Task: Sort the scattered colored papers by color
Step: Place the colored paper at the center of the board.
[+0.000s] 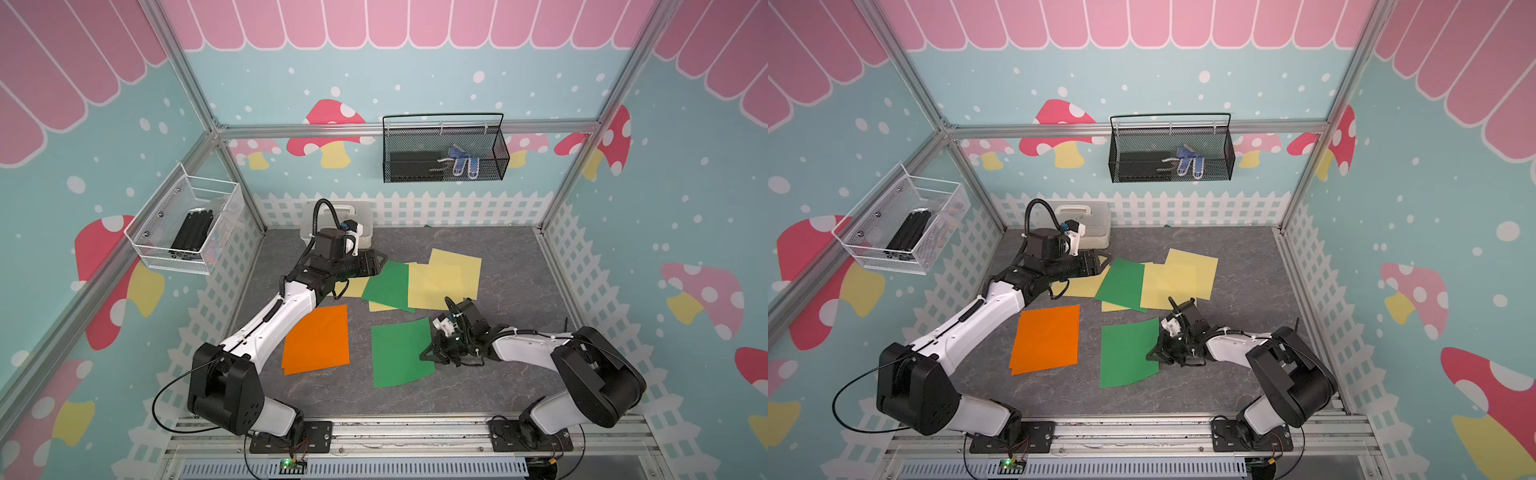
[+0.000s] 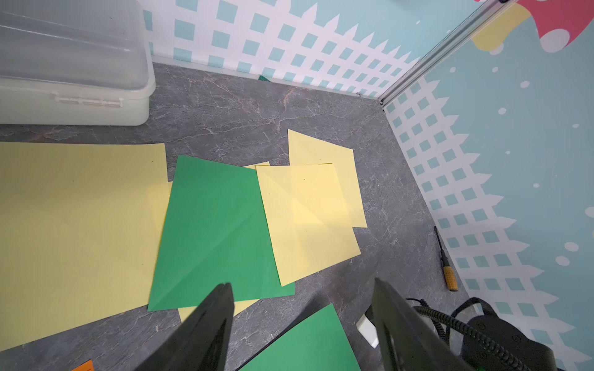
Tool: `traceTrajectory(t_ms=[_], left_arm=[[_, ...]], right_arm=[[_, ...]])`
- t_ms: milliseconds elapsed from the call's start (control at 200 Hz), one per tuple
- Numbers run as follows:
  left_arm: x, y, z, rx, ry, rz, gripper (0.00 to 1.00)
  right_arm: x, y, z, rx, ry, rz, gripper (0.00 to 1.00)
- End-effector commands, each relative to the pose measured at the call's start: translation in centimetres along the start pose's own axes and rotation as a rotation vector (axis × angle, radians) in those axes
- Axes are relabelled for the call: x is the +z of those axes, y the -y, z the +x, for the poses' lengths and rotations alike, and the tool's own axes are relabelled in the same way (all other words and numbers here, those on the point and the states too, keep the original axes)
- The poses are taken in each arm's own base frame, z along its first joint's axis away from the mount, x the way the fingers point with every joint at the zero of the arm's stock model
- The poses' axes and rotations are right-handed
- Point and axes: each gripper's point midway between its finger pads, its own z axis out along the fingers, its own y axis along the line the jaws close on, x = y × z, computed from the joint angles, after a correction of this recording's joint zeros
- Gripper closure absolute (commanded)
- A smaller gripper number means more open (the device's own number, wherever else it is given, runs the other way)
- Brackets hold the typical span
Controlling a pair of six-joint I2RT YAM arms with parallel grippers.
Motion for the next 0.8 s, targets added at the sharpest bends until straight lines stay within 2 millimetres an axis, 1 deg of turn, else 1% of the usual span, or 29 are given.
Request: traceTrajectory(t_ms=[0, 120, 200, 345, 570, 731, 796], left_arm=[[-0.2, -0.3, 0.3, -0.013, 0.002, -0.005, 0.29], [-0.2, -0.3, 0.6, -0.018, -0.003, 0.001, 0.29], [-0.2, -0.4, 0.7, -0.019, -0.002, 0.0, 0.29], [-0.2, -0.5, 1.0, -0.02, -0.004, -0.003, 0.29], [0.0, -0.7, 1.3, -0.024, -0.012, -0.006, 0.29], [-0.1, -0.7, 1.3, -0.022, -0.01, -0.004, 0.29], [-0.1, -0.8, 1.4, -0.021, -0.01, -0.006, 0.29]], right_arm=[[0.4, -0.5, -0.8, 0.044, 0.045, -0.023, 1.0], [0.8, -0.1, -0.9, 0.086, 0.06, -0.03, 1.0], [1.1, -0.1, -1.1, 0.106, 0.073, -0.053, 1.0], [1.7, 0.1, -0.9, 0.119, 0.058, -0.05, 1.0], [2.7, -0.5, -0.6, 0.114, 0.038, -0.068, 1.0], [3.1, -0.5, -0.3, 0.108, 0.033, -0.059, 1.0], [3.1, -0.4, -0.3, 0.106, 0.037, -0.054, 0.93]])
